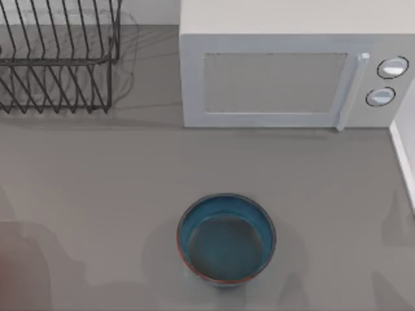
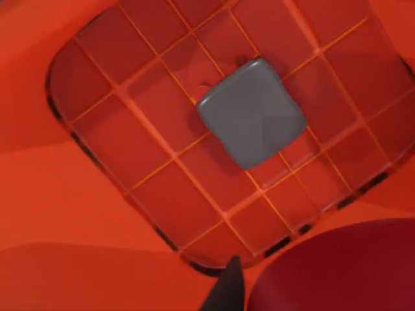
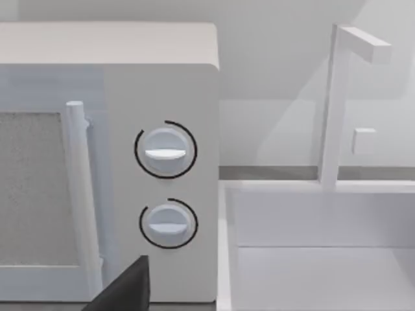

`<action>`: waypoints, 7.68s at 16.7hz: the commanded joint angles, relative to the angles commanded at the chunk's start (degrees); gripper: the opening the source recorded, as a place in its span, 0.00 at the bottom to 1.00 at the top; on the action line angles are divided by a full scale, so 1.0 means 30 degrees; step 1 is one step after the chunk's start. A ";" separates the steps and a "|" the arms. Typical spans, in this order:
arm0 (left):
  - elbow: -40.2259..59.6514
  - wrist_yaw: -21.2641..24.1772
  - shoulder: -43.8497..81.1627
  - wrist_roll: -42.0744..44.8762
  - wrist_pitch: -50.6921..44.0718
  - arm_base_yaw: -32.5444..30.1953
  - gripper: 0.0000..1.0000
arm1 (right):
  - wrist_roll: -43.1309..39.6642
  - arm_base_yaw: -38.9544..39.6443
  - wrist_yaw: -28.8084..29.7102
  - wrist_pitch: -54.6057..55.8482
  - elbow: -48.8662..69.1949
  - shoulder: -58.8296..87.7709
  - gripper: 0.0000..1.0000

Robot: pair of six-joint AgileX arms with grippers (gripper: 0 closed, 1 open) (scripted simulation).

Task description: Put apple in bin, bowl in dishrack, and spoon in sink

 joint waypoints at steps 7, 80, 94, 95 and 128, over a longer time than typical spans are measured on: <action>-0.3702 -0.0065 0.0629 0.0067 0.4498 0.0172 0.00 | 0.0000 0.0000 0.0000 0.0000 0.0000 0.0000 1.00; -1.4389 0.0013 -1.7270 3.8362 1.9678 -1.2266 1.00 | 0.0000 0.0000 0.0000 0.0000 0.0000 0.0000 1.00; 0.0762 0.0067 -0.0858 7.7805 0.9357 -1.9531 1.00 | 0.0000 0.0000 0.0000 0.0000 0.0000 0.0000 1.00; 0.1900 0.0071 0.0375 8.0771 0.8580 -2.0077 1.00 | 0.0000 0.0000 0.0000 0.0000 0.0000 0.0000 1.00; 1.5967 0.0103 1.7889 12.2020 -0.0115 -2.7639 1.00 | 0.0000 0.0000 0.0000 0.0000 0.0000 0.0000 1.00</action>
